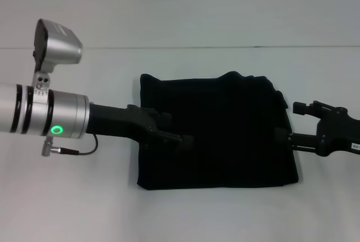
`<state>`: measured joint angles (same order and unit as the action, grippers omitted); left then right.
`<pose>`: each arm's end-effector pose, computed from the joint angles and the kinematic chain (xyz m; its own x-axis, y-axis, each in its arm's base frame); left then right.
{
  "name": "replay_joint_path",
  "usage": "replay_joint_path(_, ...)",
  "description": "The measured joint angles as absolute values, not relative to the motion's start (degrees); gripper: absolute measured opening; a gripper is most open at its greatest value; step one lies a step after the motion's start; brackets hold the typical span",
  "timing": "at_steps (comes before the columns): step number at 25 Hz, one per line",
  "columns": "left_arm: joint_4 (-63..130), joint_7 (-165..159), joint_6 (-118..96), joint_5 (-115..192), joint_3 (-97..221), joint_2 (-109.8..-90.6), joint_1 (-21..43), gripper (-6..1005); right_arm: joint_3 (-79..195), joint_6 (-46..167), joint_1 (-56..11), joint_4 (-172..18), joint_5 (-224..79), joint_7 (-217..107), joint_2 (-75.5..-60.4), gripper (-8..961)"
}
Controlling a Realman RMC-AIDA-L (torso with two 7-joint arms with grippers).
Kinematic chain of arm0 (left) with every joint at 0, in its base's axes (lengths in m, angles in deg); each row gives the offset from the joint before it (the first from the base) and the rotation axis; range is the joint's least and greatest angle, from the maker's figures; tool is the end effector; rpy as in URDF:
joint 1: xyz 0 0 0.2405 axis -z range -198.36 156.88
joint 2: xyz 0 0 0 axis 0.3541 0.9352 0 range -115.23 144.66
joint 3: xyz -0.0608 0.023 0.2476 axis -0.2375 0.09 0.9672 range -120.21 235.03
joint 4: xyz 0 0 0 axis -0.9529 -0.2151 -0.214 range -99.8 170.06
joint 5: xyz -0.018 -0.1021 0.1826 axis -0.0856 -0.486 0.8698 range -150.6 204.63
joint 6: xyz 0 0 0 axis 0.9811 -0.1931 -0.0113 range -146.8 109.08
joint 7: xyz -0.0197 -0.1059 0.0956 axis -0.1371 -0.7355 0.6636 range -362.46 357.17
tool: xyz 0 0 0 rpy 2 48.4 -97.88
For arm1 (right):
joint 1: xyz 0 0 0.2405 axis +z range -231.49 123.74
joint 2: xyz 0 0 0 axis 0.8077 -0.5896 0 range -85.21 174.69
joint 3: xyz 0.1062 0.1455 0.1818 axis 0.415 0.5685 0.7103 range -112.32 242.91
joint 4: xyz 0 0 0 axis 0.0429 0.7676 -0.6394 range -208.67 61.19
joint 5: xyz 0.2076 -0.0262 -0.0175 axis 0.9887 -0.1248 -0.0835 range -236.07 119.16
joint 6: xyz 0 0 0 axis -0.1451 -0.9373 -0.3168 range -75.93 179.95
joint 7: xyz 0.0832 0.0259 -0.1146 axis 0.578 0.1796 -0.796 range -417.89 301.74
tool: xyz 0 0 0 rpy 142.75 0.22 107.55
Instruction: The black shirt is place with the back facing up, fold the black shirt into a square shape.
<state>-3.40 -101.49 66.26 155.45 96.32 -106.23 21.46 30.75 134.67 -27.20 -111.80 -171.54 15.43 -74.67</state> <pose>-0.2142 0.3705 -0.0237 0.7824 0.5246 0.3356 0.5690 -0.8212 -0.0427 0.2952 0.3307 0.0141 0.7879 -0.3050 -0.5350 -0.5239 -0.7885 -0.3220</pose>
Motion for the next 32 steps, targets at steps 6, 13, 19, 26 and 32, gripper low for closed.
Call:
replay_joint_path(6, -3.54, -95.10, 62.91, 151.91, 96.06, -108.32, 19.34, 949, 30.49, 134.74, -26.59, -111.39, -171.57, 14.98, -74.73, 943)
replay_joint_path(13, -3.32, -95.41, 62.35, 151.46, 96.55, -108.18, 19.43, 949, 30.49, 134.43, -26.73, -110.08, -171.58, 15.29, -74.69, 944)
replay_joint_path(19, -3.29, -96.31, 61.34, 152.08, 96.57, -107.77, 19.18, 949, 30.49, 134.54, -26.91, -109.51, -172.66, 16.04, -74.55, 944)
replay_joint_path(26, -3.27, -96.93, 61.26, 153.18, 97.83, -107.72, 19.07, 949, 30.49, 134.89, -27.17, -109.51, -172.98, 16.01, -74.52, 944)
replay_joint_path(32, -3.27, -96.96, 61.03, 153.23, 97.93, -107.77, 18.88, 949, 30.49, 134.91, -27.16, -109.51, -172.98, 16.06, -74.53, 944)
